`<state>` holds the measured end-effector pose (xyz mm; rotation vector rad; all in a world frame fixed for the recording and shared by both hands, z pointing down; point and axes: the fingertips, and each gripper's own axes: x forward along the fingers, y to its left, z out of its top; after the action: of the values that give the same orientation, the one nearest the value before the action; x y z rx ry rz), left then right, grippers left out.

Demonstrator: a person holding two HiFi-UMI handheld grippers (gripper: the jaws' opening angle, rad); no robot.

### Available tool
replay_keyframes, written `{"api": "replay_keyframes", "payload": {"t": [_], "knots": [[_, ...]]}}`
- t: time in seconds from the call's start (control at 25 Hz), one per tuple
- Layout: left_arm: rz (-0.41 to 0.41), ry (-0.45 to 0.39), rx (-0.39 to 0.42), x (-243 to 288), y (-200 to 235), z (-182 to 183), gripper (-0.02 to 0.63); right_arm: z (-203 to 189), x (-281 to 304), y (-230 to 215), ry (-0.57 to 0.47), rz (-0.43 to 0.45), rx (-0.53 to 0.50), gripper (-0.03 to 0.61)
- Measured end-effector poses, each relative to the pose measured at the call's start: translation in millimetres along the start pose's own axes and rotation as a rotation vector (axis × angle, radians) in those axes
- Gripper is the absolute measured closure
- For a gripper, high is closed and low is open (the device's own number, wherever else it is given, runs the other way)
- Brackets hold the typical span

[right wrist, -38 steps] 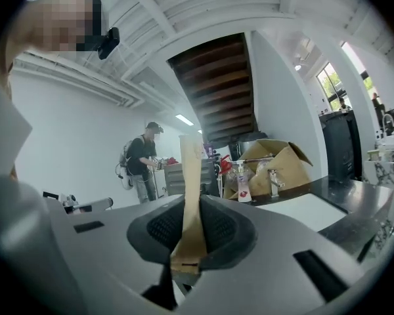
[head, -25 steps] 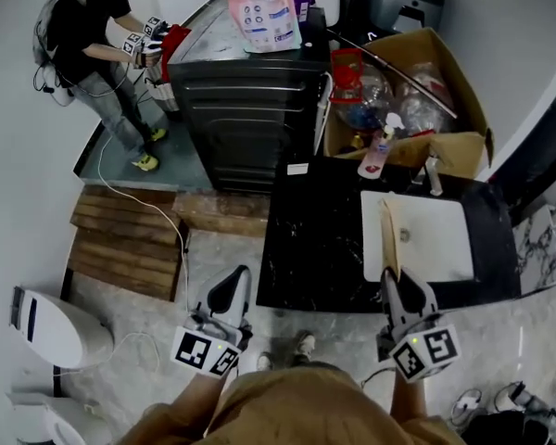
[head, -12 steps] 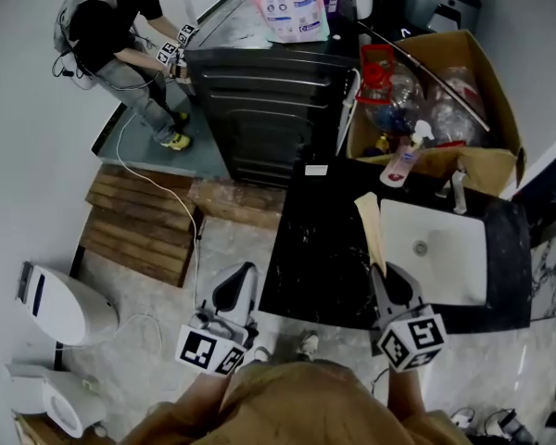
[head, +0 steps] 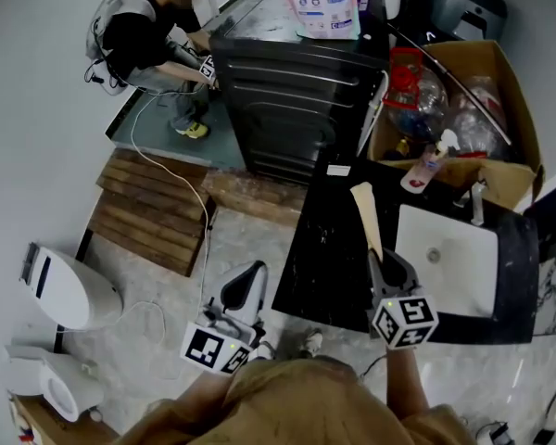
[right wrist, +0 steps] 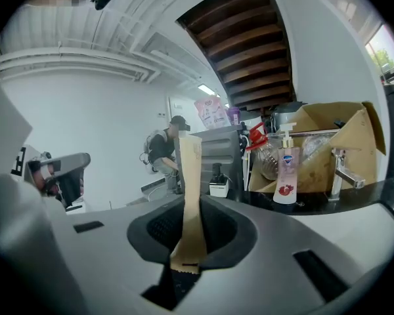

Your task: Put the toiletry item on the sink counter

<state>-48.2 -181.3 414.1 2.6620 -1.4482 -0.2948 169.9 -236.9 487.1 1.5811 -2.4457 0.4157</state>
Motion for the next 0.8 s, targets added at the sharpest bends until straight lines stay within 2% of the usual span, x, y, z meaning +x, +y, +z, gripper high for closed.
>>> {"api": "replay_keyframes", "payload": {"t": [0.8], "knots": [[0.053,0.01,0.011,-14.1,16.2,-0.4,0.612,-96.5,88.3,-20.6,0.242,-0.037,-0.089,0.525]]}}
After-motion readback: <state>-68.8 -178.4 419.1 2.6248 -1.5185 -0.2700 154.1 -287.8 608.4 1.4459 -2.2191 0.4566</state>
